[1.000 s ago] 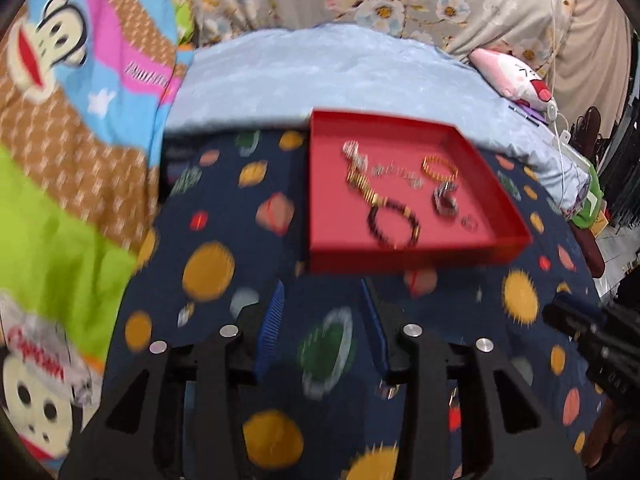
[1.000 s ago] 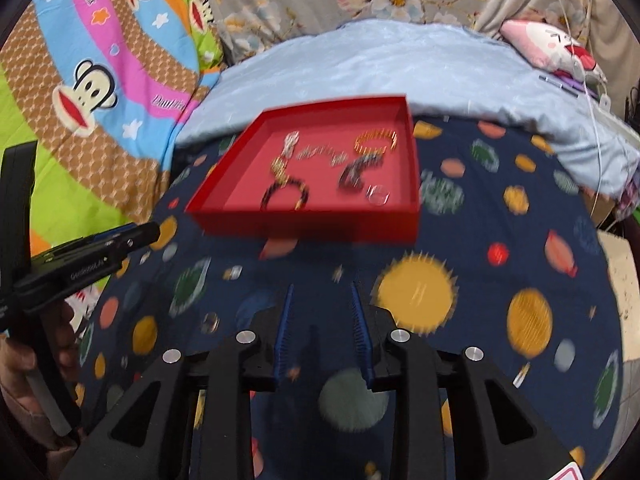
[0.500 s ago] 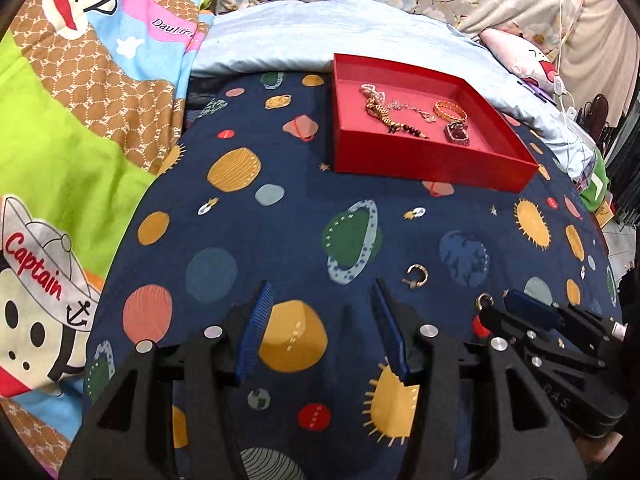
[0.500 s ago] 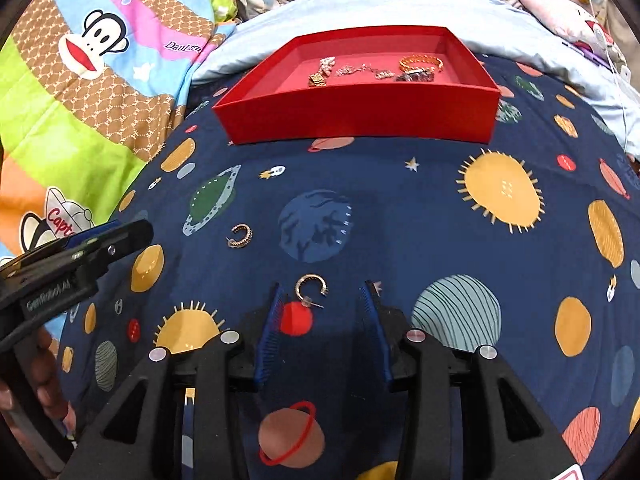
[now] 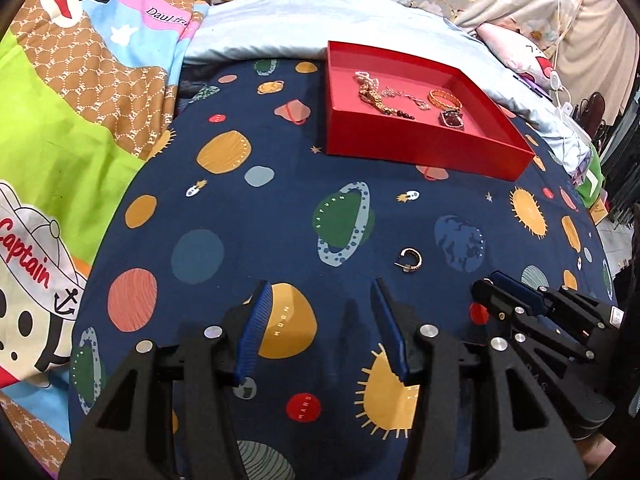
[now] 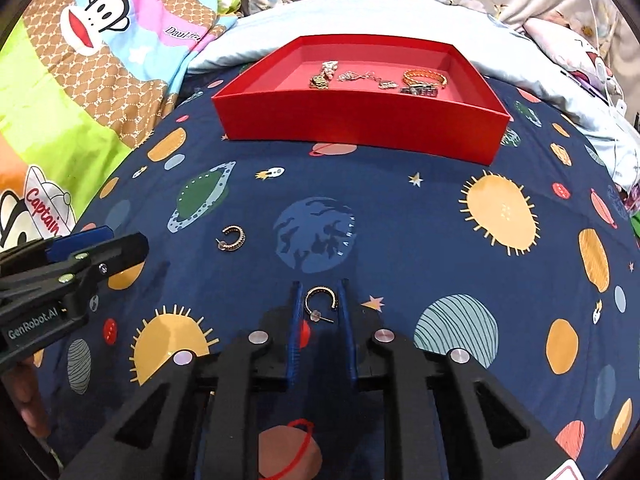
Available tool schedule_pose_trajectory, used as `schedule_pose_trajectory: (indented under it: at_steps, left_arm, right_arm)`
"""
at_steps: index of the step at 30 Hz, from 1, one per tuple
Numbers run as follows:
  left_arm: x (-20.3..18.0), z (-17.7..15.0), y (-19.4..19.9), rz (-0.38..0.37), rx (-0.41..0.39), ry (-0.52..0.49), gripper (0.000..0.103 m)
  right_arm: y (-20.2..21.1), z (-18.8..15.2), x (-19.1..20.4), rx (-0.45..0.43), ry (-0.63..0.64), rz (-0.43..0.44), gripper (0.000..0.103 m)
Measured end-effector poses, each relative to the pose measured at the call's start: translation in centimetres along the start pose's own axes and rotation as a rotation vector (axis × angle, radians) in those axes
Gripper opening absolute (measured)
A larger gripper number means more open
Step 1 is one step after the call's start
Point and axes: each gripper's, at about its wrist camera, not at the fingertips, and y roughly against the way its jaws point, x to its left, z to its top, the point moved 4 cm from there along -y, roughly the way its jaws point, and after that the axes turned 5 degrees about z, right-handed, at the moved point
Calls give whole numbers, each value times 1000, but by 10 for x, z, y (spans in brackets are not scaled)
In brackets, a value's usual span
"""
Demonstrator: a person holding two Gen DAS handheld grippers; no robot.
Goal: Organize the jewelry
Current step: 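Move both tools back toward the gold hoop earring on the bedspread, then grasp the gold hoop earring with the right tool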
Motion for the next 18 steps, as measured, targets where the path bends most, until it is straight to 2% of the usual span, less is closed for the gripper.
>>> schedule_pose_trajectory:
  at_steps: [6,18]
  left_arm:
    - [-14,1,-6,-16,13,-11,54]
    - [-55,9,-30,-36,21,-58,54]
  right_arm:
    - [13,-4,-18,-7,-74,-1,16]
    - [33,-7,-44,-35,-147,0,16]
